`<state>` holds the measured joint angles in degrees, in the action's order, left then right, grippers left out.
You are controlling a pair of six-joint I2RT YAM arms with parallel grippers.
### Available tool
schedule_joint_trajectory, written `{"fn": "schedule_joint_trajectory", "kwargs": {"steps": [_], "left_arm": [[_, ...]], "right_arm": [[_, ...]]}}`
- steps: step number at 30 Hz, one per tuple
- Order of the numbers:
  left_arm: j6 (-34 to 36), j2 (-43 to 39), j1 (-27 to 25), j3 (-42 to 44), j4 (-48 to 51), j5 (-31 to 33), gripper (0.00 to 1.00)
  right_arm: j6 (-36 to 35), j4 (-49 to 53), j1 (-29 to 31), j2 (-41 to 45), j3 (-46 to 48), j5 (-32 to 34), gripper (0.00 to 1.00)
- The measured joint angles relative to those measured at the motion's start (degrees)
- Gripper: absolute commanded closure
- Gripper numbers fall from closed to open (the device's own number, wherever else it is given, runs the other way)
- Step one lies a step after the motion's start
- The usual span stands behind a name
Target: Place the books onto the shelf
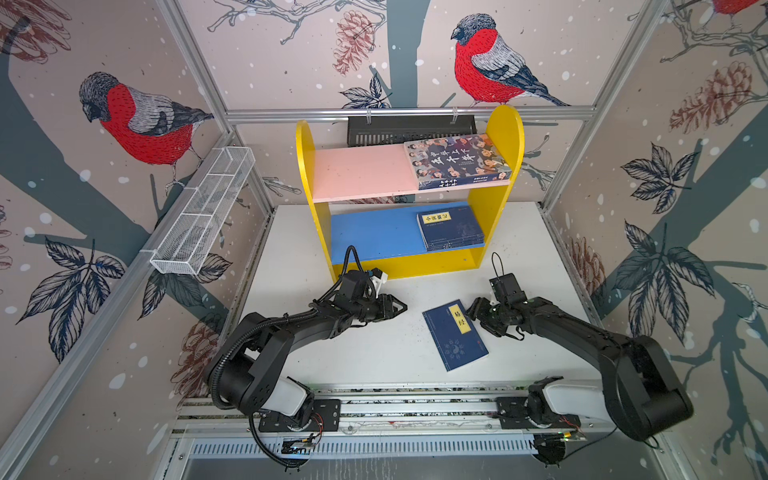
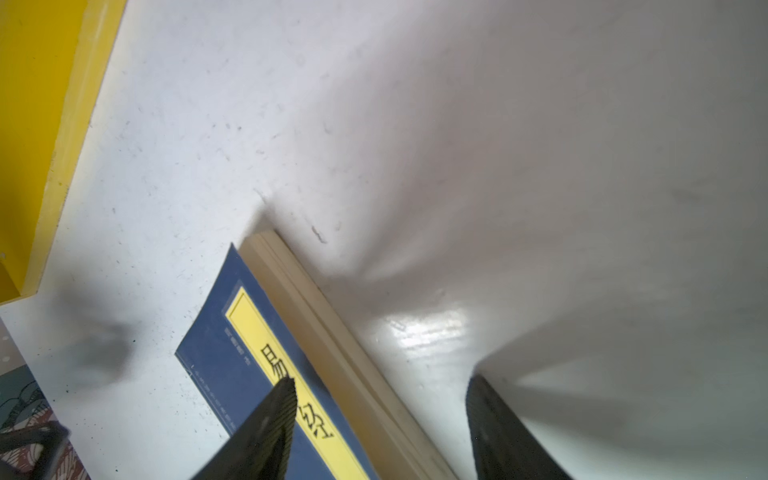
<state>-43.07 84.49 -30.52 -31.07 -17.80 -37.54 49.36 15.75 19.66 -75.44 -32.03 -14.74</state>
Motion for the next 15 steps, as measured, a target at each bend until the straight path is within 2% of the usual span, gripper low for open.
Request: {"fn": "schedule_joint_trajectory", "kwargs": {"steps": [8, 15], "left_arm": [[-3.8, 4.5, -5.5, 2.0, -5.7, -2.6, 0.49], [-6.2, 10.4, -7.1, -0.5, -7.5, -4.5, 0.5]], "right_arm": [[-2.9, -2.3, 1.5, -0.9, 0.3, -2.8, 0.39], [-2.4, -2.7, 5.5, 0.7, 2.3, -4.8, 0.45]]}}
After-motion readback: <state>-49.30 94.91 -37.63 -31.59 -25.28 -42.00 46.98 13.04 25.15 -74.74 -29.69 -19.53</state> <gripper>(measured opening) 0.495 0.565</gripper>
